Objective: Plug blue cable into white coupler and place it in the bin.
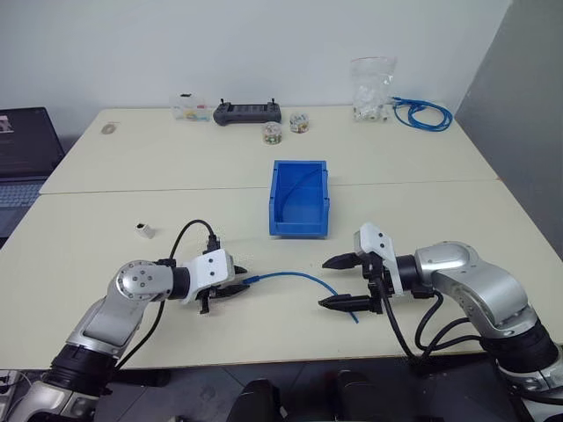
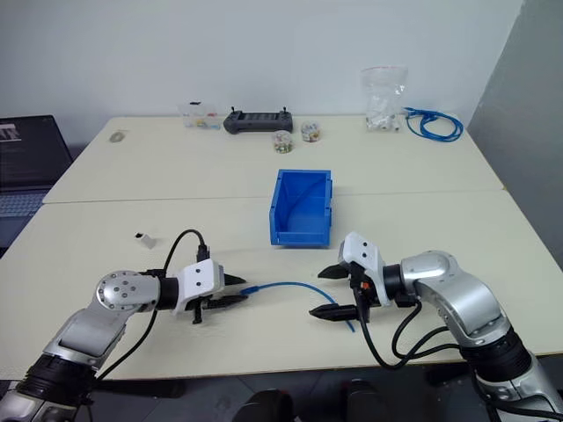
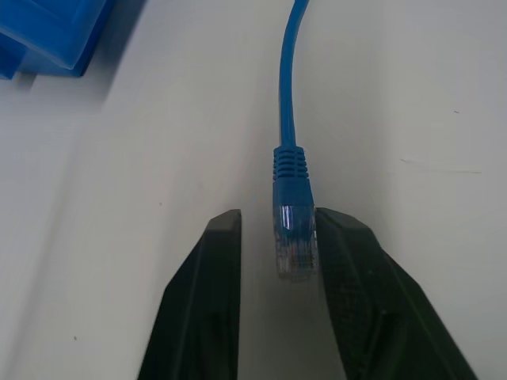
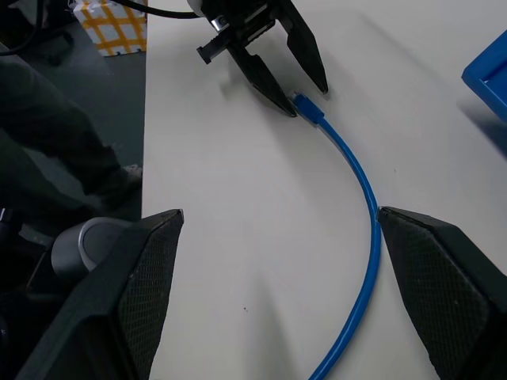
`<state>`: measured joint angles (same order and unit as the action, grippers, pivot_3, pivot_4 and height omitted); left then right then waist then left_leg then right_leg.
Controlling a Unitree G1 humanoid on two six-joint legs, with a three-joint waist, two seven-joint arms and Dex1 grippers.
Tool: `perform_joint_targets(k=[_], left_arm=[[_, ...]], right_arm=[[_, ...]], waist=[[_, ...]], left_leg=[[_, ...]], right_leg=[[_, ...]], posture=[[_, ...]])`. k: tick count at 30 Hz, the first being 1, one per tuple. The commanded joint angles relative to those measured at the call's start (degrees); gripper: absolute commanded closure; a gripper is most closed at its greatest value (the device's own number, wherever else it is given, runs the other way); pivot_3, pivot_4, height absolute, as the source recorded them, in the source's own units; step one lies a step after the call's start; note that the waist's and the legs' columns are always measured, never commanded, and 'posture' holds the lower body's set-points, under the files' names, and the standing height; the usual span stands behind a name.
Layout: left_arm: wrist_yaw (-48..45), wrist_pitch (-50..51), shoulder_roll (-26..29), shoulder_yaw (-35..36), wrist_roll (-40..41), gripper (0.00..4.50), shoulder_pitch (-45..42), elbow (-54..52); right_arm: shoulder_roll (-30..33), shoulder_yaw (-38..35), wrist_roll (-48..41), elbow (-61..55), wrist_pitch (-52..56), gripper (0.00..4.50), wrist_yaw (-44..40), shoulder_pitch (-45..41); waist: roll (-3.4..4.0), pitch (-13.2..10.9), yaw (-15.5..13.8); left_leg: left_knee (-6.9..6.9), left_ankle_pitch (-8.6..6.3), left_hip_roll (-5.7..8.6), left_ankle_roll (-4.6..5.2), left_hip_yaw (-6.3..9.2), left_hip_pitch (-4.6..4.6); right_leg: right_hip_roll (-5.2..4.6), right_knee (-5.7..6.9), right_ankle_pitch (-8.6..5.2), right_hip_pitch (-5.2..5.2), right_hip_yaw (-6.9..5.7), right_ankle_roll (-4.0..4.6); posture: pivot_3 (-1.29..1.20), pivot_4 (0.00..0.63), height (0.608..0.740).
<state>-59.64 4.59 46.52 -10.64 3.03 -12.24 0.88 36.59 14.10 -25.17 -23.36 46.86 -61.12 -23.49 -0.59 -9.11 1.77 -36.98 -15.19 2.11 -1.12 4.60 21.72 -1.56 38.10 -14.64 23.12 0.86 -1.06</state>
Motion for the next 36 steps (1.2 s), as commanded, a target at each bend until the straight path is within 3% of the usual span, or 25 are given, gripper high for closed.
perform_joint_targets(k=[1, 3, 9, 17, 28, 36], left_arm=[[0.0, 4.6, 1.9, -2.8, -4.8, 3.85, 1.9, 4.2], [-0.5, 5.0, 2.2, -3.0, -4.4, 4.22, 2.1, 3.8], [-4.6, 13.6, 1.9, -1.3, 2.7, 4.25, 1.7, -2.8], [-6.3, 39.5, -5.5, 4.3, 23.8, 4.25, -7.2, -13.7], [-2.1, 59.0, -12.0, 12.5, 43.2, 4.25, -15.4, -12.4], [1.9, 65.0, -13.5, 15.2, 50.0, 4.25, -17.6, -12.9]], right_arm=[[0.8, -2.5, -2.7, -3.4, -1.5, 0.35, -0.5, 0.4], [0.7, -2.9, -3.1, -3.6, -2.7, 0.35, -0.3, 0.6], [-0.1, -4.2, -4.4, -4.6, -4.7, 0.35, 1.4, 2.3], [-1.8, -8.0, -11.1, -8.1, -1.3, 0.35, 4.9, 5.2], [-3.4, -14.7, -23.6, -10.8, 7.2, 0.35, 13.7, 11.2], [-8.8, -15.7, -29.2, -8.8, 8.5, 0.35, 20.4, 8.0]], waist=[[0.00, 0.0, 0.0], [0.01, 0.1, 0.1], [0.01, 0.1, 0.2], [-0.47, -0.2, -0.2], [-0.50, -0.3, 0.0], [-0.50, -0.3, 0.0]], left_leg=[[0.00, 0.00, 0.00, 0.00, 0.00, 0.00], [0.01, 0.00, -0.01, 0.00, 0.00, -0.02], [0.01, 0.00, -0.17, 0.00, -0.09, -0.04], [-0.08, 0.00, -0.18, 0.00, 0.02, 0.20], [-0.07, 0.00, -0.20, -0.01, 0.05, 0.18], [-0.05, 0.00, -0.19, -0.02, 0.02, 0.15]], right_leg=[[0.00, 0.00, 0.00, -0.01, 0.00, 0.00], [0.00, 0.00, 0.00, -0.01, 0.00, -0.01], [0.19, -0.01, -0.01, 0.01, 0.06, -0.01], [0.22, -0.03, -0.01, 0.07, -0.03, -0.01], [0.24, -0.02, -0.01, 0.08, -0.02, 0.00], [0.24, -0.02, -0.01, 0.09, 0.05, 0.00]], posture=[[0.00, 0.150, 0.740], [0.00, 0.150, 0.740], [0.00, 0.150, 0.740], [0.00, 0.150, 0.740], [0.00, 0.150, 0.740], [0.00, 0.150, 0.740]])
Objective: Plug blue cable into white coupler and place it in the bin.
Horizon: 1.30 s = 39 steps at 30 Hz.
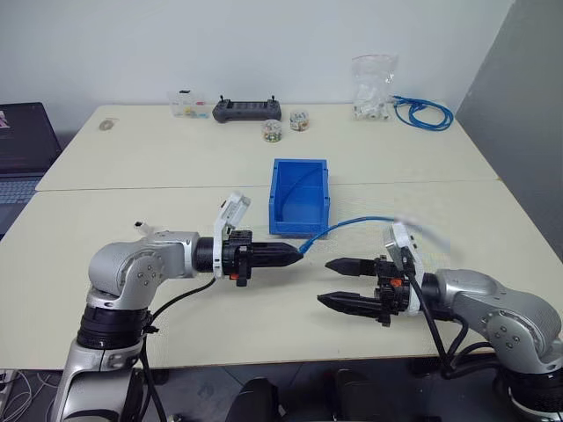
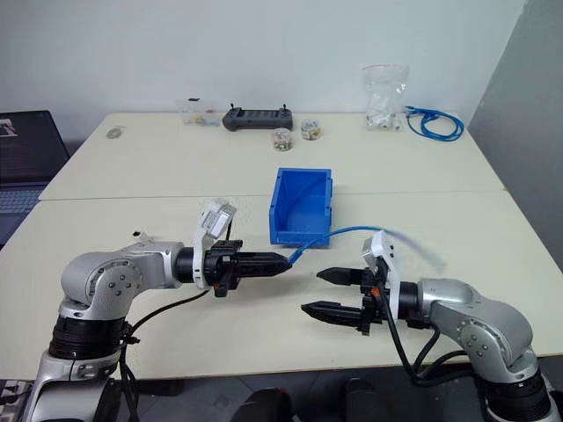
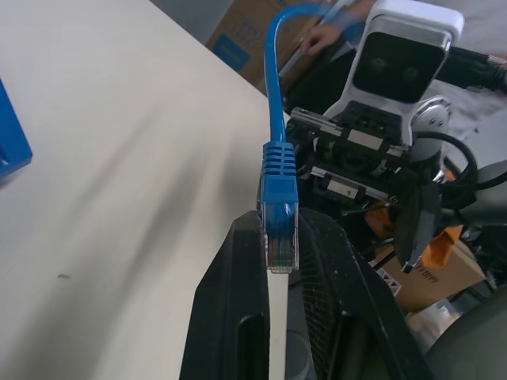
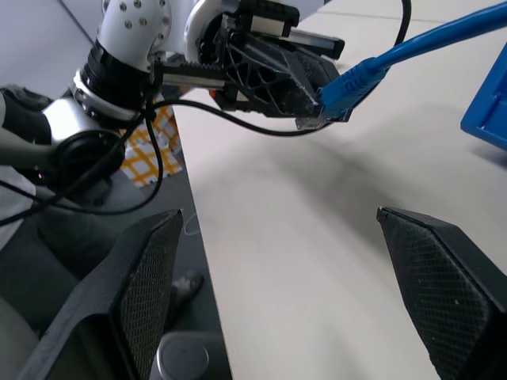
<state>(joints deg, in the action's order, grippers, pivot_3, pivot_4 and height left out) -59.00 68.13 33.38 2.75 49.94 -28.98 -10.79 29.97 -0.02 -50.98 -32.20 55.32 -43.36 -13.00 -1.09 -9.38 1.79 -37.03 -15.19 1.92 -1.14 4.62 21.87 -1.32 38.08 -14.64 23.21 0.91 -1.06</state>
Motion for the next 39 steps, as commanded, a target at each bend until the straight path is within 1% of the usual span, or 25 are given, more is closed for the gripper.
perform_joint_targets(k=[1, 3, 6, 15, 18, 20, 21, 22, 25, 30, 31, 33, 37, 39], left_arm=[[1.7, 1.9, -0.5, 1.8, 3.8, 4.25, -0.7, -1.6], [2.6, 2.6, -0.6, 1.9, 5.0, 4.25, -0.4, -2.3], [3.6, 3.3, -0.5, 2.1, 6.4, 4.25, 0.0, -3.0], [6.0, 3.8, -0.4, 2.7, 9.8, 4.25, 0.1, -3.7], [6.5, 3.7, -0.4, 2.7, 10.5, 4.25, 0.0, -3.7], [6.4, 3.5, -0.2, 2.5, 10.7, 4.25, 0.0, -3.8], [6.4, 3.4, -0.2, 2.4, 10.7, 4.25, -0.1, -3.8], [6.3, 3.4, -0.1, 2.3, 10.8, 4.25, 0.0, -3.9], [6.5, 3.3, 0.0, 2.2, 11.2, 4.25, 0.1, -4.1], [6.7, 3.0, 0.1, 2.2, 11.8, 4.25, 0.3, -4.7], [6.7, 2.9, 0.1, 2.2, 11.9, 4.25, 0.4, -4.8], [6.7, 2.7, 0.1, 2.1, 12.0, 4.25, 0.5, -4.9], [7.0, 0.8, -0.3, 2.2, 11.2, 4.25, 0.8, -5.4], [8.2, -2.4, -2.0, 2.9, 10.0, 4.25, 1.2, -5.6]], right_arm=[[-3.4, -1.6, -4.1, 0.6, 0.0, 0.35, 3.7, -3.4], [-5.5, -1.5, -5.1, 1.8, -0.1, 0.35, 5.3, -5.2], [-6.8, -1.5, -6.3, 2.7, 0.2, 0.35, 6.5, -6.7], [-7.5, -0.6, -9.6, 5.0, 1.5, 0.35, 6.7, -8.9], [-7.3, -0.7, -10.6, 5.4, 2.0, 0.86, 6.7, -9.1], [-7.3, -0.8, -11.7, 5.7, 2.5, 1.39, 6.8, -9.2], [-7.3, -0.9, -12.0, 5.7, 2.6, 1.57, 6.8, -9.2], [-7.3, -1.0, -12.4, 5.8, 2.7, 1.88, 6.8, -9.3], [-7.1, -0.9, -13.0, 5.7, 2.9, 2.44, 6.7, -9.6], [-6.9, -1.0, -14.8, 5.7, 3.5, 3.60, 6.8, -9.9], [-6.9, -1.1, -15.1, 5.6, 3.7, 3.91, 6.8, -10.0], [-6.7, -1.3, -16.0, 5.8, 4.1, 4.32, 6.9, -10.1], [-6.0, -1.8, -18.6, 5.9, 5.5, 4.36, 6.9, -10.4], [-5.5, -1.7, -19.2, 5.7, 5.9, 4.36, 6.8, -10.5]], waist=[[0.00, 0.0, 0.0], [0.00, 0.0, 0.0], [0.00, 0.0, -0.1], [0.00, 0.0, -0.1], [0.00, 0.0, -0.1], [0.00, 0.0, -0.1], [0.00, 0.0, -0.1], [0.00, 0.0, -0.1], [0.00, 0.0, -0.1], [0.00, 0.0, -0.1], [0.01, 0.0, -0.1], [0.01, 0.0, -0.1], [0.01, 0.0, -0.1], [0.01, 0.0, -0.1]], left_leg=[[0.00, 0.00, 0.00, 0.00, 0.01, 0.00], [0.00, 0.00, 0.00, -0.01, 0.00, 0.00], [0.00, 0.01, 0.00, -0.01, 0.01, 0.01], [0.01, 0.00, 0.02, -0.01, 0.01, 0.01], [0.01, 0.00, 0.02, -0.01, 0.00, 0.01], [0.01, 0.00, 0.02, -0.01, 0.00, 0.02], [0.01, 0.00, 0.02, -0.01, 0.00, 0.02], [0.01, 0.00, 0.02, -0.01, 0.00, 0.02], [0.01, 0.00, 0.02, -0.01, 0.00, 0.02], [0.01, 0.00, 0.02, -0.01, 0.00, 0.02], [0.01, 0.00, 0.02, -0.01, 0.00, 0.02], [0.01, 0.00, 0.02, -0.01, 0.00, 0.02], [0.01, 0.00, 0.02, -0.01, -0.01, 0.02], [0.01, 0.00, 0.02, -0.01, 0.00, 0.03]], right_leg=[[0.00, 0.00, 0.00, 0.00, -0.01, 0.00], [0.00, 0.00, 0.00, 0.00, 0.00, 0.00], [-0.01, -0.01, 0.01, 0.00, -0.01, 0.01], [-0.02, -0.02, 0.02, 0.01, 0.00, 0.04], [-0.02, -0.02, 0.03, 0.01, 0.00, 0.05], [-0.02, -0.02, 0.03, 0.01, 0.00, 0.05], [-0.02, -0.02, 0.02, 0.01, 0.01, 0.04], [-0.02, -0.02, 0.02, 0.01, 0.00, 0.04], [-0.02, -0.02, 0.02, 0.01, 0.00, 0.04], [-0.02, -0.02, 0.02, 0.01, 0.01, 0.03], [-0.02, -0.02, 0.01, 0.01, 0.00, 0.03], [-0.02, -0.02, 0.01, 0.01, 0.01, 0.02], [-0.02, -0.03, 0.01, 0.01, 0.01, 0.03], [-0.02, -0.03, 0.01, 0.01, 0.00, 0.02]], posture=[[0.00, 0.150, 0.740], [0.00, 0.150, 0.740], [0.00, 0.150, 0.740], [0.00, 0.150, 0.740], [0.00, 0.150, 0.740], [0.00, 0.150, 0.740], [0.00, 0.150, 0.740], [0.00, 0.150, 0.740], [0.00, 0.150, 0.740], [0.00, 0.150, 0.740], [0.00, 0.150, 0.740], [0.00, 0.150, 0.740], [0.00, 0.150, 0.740], [0.00, 0.150, 0.740]])
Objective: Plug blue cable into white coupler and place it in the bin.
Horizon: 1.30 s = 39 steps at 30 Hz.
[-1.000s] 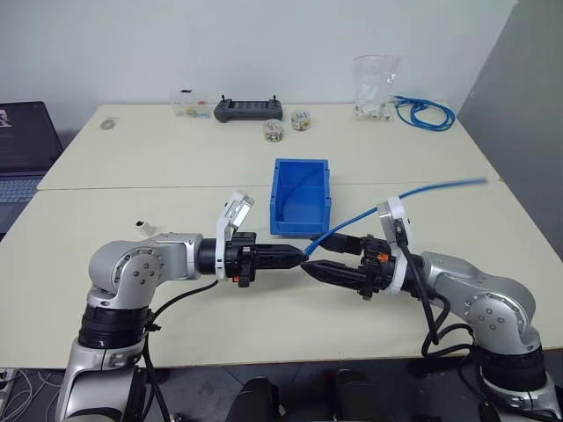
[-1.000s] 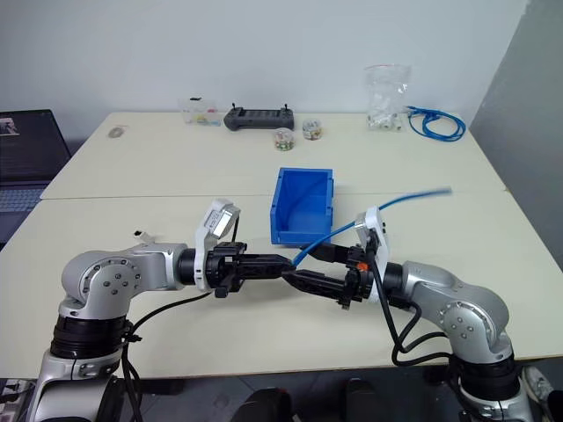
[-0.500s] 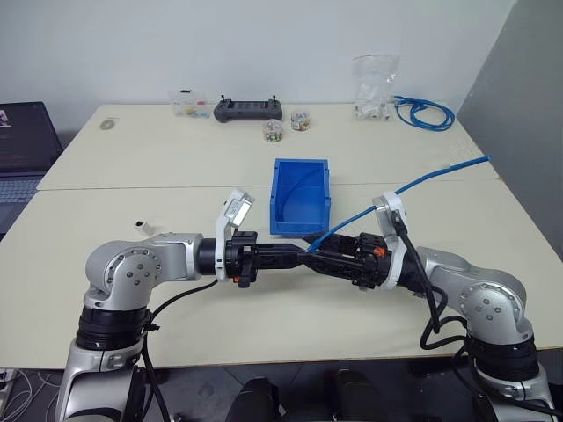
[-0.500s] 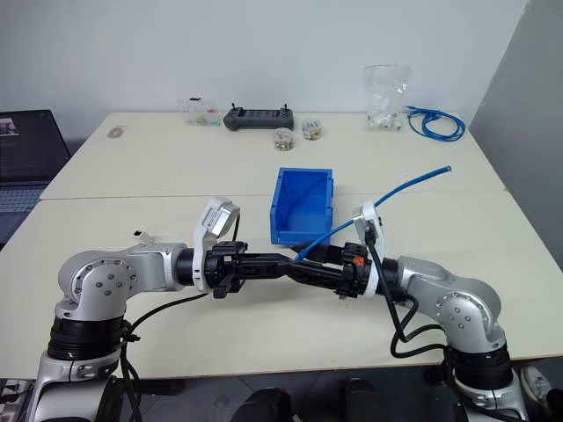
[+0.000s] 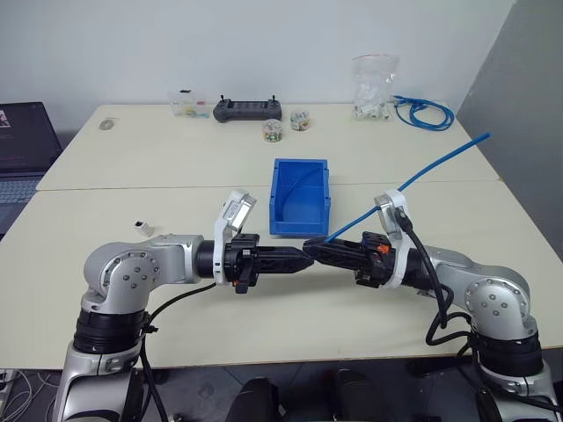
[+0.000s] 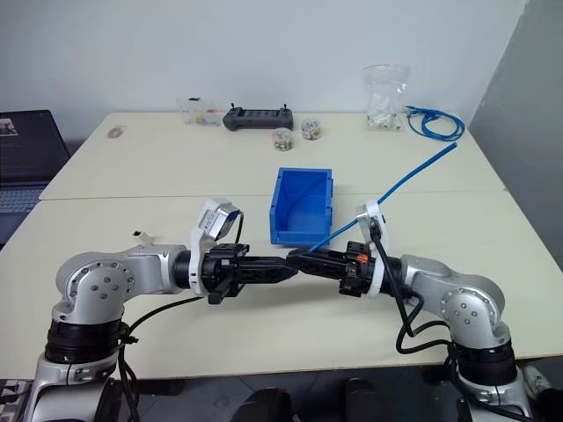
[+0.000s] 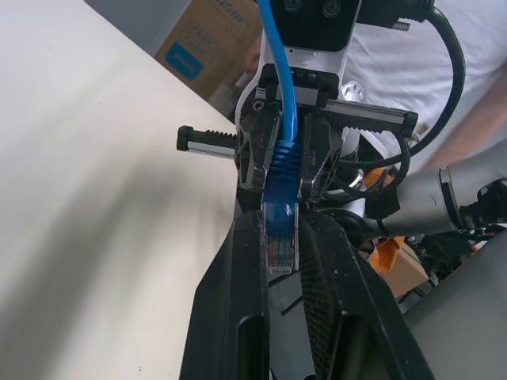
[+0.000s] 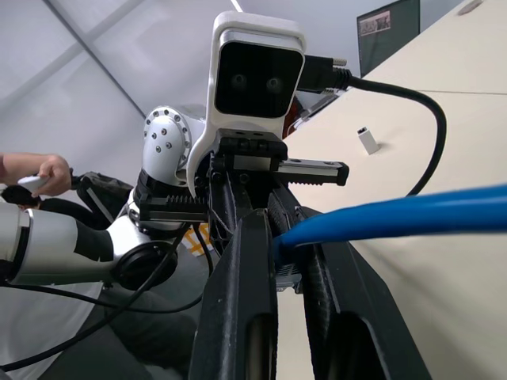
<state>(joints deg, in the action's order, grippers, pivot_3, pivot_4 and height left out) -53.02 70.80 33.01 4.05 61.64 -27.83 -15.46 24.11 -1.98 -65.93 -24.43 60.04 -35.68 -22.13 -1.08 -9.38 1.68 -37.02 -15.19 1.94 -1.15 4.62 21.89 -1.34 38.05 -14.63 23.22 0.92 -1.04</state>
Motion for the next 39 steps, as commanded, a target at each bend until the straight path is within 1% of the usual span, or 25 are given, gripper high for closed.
perform_joint_targets(k=[1, 5, 7, 8, 15, 20, 22, 24, 26, 27, 29, 31, 34, 37, 39], left_arm=[[2.2, -6.3, -2.1, 1.6, -2.2, 4.25, 0.2, -1.0], [1.3, -7.3, -1.8, 0.9, -2.3, 4.25, 0.4, -1.0], [0.8, -7.2, -1.2, 0.6, -2.2, 3.55, 0.6, -1.3], [0.5, -6.9, -0.9, 0.4, -1.9, 3.44, 0.8, -1.5], [0.3, -6.5, 1.1, 0.9, -1.0, 2.01, 1.9, -3.0], [0.4, -6.5, 4.6, 2.1, -0.7, 1.05, 4.4, -6.2], [0.4, -6.9, 5.7, 2.3, -0.8, 0.62, 5.4, -7.4], [2.2, -7.6, 6.8, 4.2, -1.1, 0.15, 8.0, -9.4], [3.7, -8.2, 7.4, 5.5, -1.0, 0.00, 10.5, -11.4], [5.2, -8.4, 7.1, 6.3, -0.6, 0.00, 12.7, -13.1], [8.8, -10.4, 6.4, 7.5, -2.8, 0.00, 18.1, -16.3], [14.2, -14.1, 3.8, 8.9, -7.3, 0.00, 23.3, -16.9], [21.6, -23.5, 0.1, 9.4, -18.4, 0.00, 30.5, -15.4], [28.5, -32.9, -3.4, 10.0, -28.6, 0.00, 34.8, -12.7], [32.0, -37.7, -5.2, 10.8, -33.6, 0.00, 36.0, -10.0]], right_arm=[[0.9, 0.5, -4.0, -2.4, 1.4, 4.36, -1.3, -1.4], [1.6, 1.0, -4.2, -3.1, 1.7, 4.37, -1.8, -1.4], [1.5, 1.1, -4.1, -3.1, 1.5, 4.37, -1.7, -1.5], [1.4, 1.2, -3.7, -3.0, 1.2, 4.37, -1.6, -1.6], [1.9, 2.7, 2.2, -1.3, -2.5, 4.37, -2.3, -1.3], [2.6, 2.7, 6.3, 1.3, -5.5, 4.37, -3.5, -1.2], [2.5, 2.7, 7.3, 1.9, -6.2, 4.37, -3.8, -1.3], [2.6, 2.8, 9.1, 3.0, -7.5, 4.37, -4.3, -1.3], [2.4, 2.9, 10.1, 3.5, -8.2, 4.37, -4.5, -1.2], [2.3, 2.8, 10.6, 3.8, -8.5, 4.37, -4.5, -1.2], [1.9, 2.8, 11.7, 4.7, -9.3, 4.37, -4.6, -1.5], [1.6, 2.8, 12.4, 5.4, -9.9, 4.37, -4.6, -1.7], [1.1, 3.1, 13.7, 6.3, -10.8, 4.37, -5.0, -1.8], [0.6, 3.6, 14.4, 6.8, -11.2, 4.37, -5.3, -1.8], [0.1, 3.9, 14.8, 6.9, -11.3, 4.37, -5.5, -1.9]], waist=[[0.00, 0.0, 0.0], [0.00, 0.0, 0.0], [0.00, 0.0, 0.0], [0.00, 0.0, 0.0], [0.01, 0.0, 0.0], [0.01, 0.0, 0.0], [0.01, 0.0, 0.0], [0.02, 0.0, 0.0], [0.02, 0.0, 0.1], [0.02, 0.0, 0.0], [0.03, 0.0, 0.1], [0.04, 0.0, 0.2], [0.03, 0.0, 0.0], [0.04, 0.0, -0.3], [0.04, 0.0, -0.4]], left_leg=[[0.00, 0.00, 0.00, 0.00, -0.01, 0.00], [0.01, 0.00, 0.00, 0.00, -0.02, 0.00], [0.02, 0.00, 0.00, 0.00, -0.02, 0.00], [0.02, 0.00, 0.00, 0.00, -0.03, 0.00], [0.01, 0.00, 0.00, 0.01, -0.03, 0.01], [0.02, 0.00, 0.01, 0.00, -0.03, 0.01], [0.02, 0.00, 0.00, 0.00, -0.04, 0.00], [0.02, 0.00, 0.00, 0.00, -0.03, 0.00], [0.03, 0.00, -0.01, 0.00, -0.04, 0.00], [0.03, 0.00, -0.01, 0.00, -0.03, 0.00], [0.04, 0.00, -0.02, 0.00, -0.03, 0.00], [0.05, 0.00, -0.02, 0.00, -0.05, 0.00], [0.05, -0.01, -0.04, 0.00, -0.11, -0.03], [0.04, -0.01, -0.04, 0.00, -0.06, -0.01], [0.05, -0.01, -0.04, 0.00, -0.09, -0.03]], right_leg=[[0.00, 0.00, 0.00, 0.00, 0.01, 0.00], [0.00, -0.02, 0.00, 0.00, 0.01, 0.00], [0.00, -0.02, 0.00, 0.00, 0.01, 0.00], [0.00, -0.02, 0.00, 0.00, 0.02, 0.00], [0.00, -0.03, -0.01, 0.00, 0.02, -0.01], [0.00, -0.03, -0.01, 0.01, 0.02, -0.01], [0.00, -0.04, -0.01, 0.01, 0.03, -0.01], [0.00, -0.04, -0.01, 0.01, 0.02, -0.01], [0.00, -0.05, -0.01, 0.02, 0.04, -0.01], [0.00, -0.05, -0.01, 0.02, 0.04, -0.01], [0.00, -0.07, -0.01, 0.02, 0.05, -0.01], [0.00, -0.08, -0.01, 0.01, 0.08, 0.00], [-0.02, -0.09, 0.02, 0.01, 0.14, 0.05], [-0.01, -0.08, 0.01, 0.01, 0.08, 0.04], [-0.01, -0.14, 0.02, 0.00, 0.11, 0.05]], posture=[[0.00, 0.150, 0.740], [0.00, 0.150, 0.740], [0.00, 0.150, 0.740], [0.00, 0.150, 0.740], [0.00, 0.150, 0.740], [0.00, 0.150, 0.740], [0.00, 0.150, 0.740], [0.00, 0.150, 0.740], [0.00, 0.150, 0.740], [0.00, 0.150, 0.740], [0.00, 0.150, 0.740], [0.00, 0.150, 0.740], [0.00, 0.150, 0.740], [0.00, 0.150, 0.740], [0.00, 0.150, 0.740]])
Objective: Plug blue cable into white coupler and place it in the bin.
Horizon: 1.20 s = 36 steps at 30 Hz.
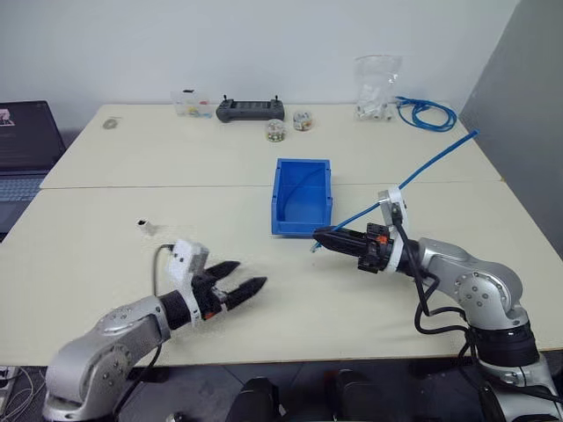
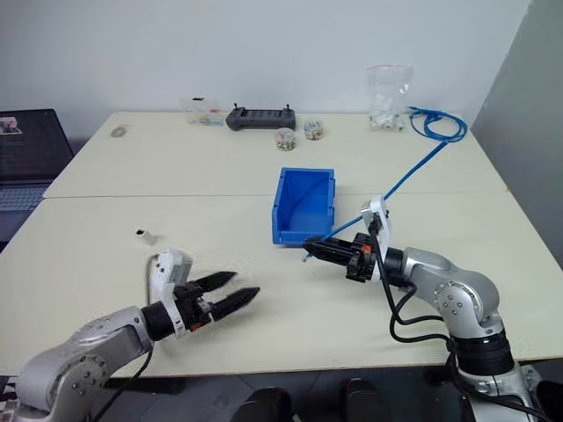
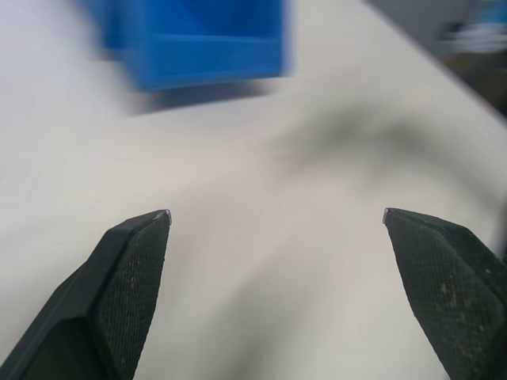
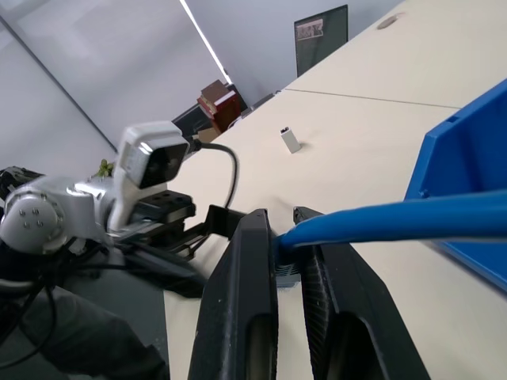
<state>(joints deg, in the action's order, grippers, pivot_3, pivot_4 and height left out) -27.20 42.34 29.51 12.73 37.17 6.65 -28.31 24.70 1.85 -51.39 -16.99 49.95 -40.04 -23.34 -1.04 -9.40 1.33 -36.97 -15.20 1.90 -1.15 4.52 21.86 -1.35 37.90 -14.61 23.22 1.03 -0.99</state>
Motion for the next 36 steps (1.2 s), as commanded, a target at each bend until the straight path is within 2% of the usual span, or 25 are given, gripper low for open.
perform_joint_targets(k=[1, 6, 13, 19, 23, 36], left_arm=[[8.0, -10.6, -2.2, 2.7, -11.1, 0.00, 1.5, 4.6], [11.1, -14.4, -1.4, 5.6, -16.1, 0.00, -0.4, 12.2], [9.6, -12.6, 3.7, 10.4, -16.0, 0.00, -7.2, 24.7], [3.9, -13.0, 9.7, 8.7, -17.6, 0.00, -14.9, 36.4], [0.9, -14.9, 11.8, 7.1, -19.4, 0.00, -19.3, 43.5], [-4.6, -22.6, 12.2, 1.1, -25.4, 0.00, -35.4, 66.6]], right_arm=[[-0.7, 0.2, 0.5, -0.5, -1.2, 4.37, -1.2, -0.8], [-1.2, 0.6, 1.2, -0.2, -1.3, 4.37, -1.5, -1.1], [-2.0, 1.0, 2.1, -0.2, -1.7, 4.37, -1.3, -1.4], [-2.9, 1.3, 3.0, -0.1, -1.9, 4.37, -1.5, -1.6], [-3.2, 1.4, 3.3, -0.2, -2.0, 4.37, -1.5, -1.6], [-3.9, 2.0, 4.1, -1.0, -2.0, 4.37, -1.6, -1.8]], waist=[[0.00, 0.0, -0.2], [-0.01, 0.0, -0.3], [-0.02, 0.0, -0.2], [-0.05, 0.0, 0.1], [-0.05, 0.0, 0.2], [-0.08, 0.0, 0.2]], left_leg=[[0.01, 0.00, 0.00, 0.00, 0.01, 0.03], [0.01, 0.00, 0.00, 0.00, 0.01, 0.06], [0.01, 0.00, -0.02, 0.00, 0.05, 0.06], [0.01, 0.00, 0.00, 0.00, 0.08, 0.06], [0.01, -0.01, 0.00, 0.00, 0.06, 0.05], [0.01, -0.01, 0.01, -0.01, 0.09, 0.06]], right_leg=[[0.00, -0.02, 0.11, 0.01, -0.01, 0.18], [0.00, -0.05, 0.13, 0.01, -0.05, 0.22], [0.02, -0.01, 0.13, 0.02, -0.14, 0.22], [0.01, 0.01, 0.14, 0.02, -0.17, 0.22], [0.01, 0.03, 0.14, 0.04, -0.14, 0.22], [-0.02, 0.08, 0.15, 0.06, -0.17, 0.23]], posture=[[0.00, 0.150, 0.740], [0.00, 0.150, 0.740], [0.00, 0.150, 0.740], [0.00, 0.150, 0.740], [0.00, 0.150, 0.740], [0.00, 0.150, 0.740]])
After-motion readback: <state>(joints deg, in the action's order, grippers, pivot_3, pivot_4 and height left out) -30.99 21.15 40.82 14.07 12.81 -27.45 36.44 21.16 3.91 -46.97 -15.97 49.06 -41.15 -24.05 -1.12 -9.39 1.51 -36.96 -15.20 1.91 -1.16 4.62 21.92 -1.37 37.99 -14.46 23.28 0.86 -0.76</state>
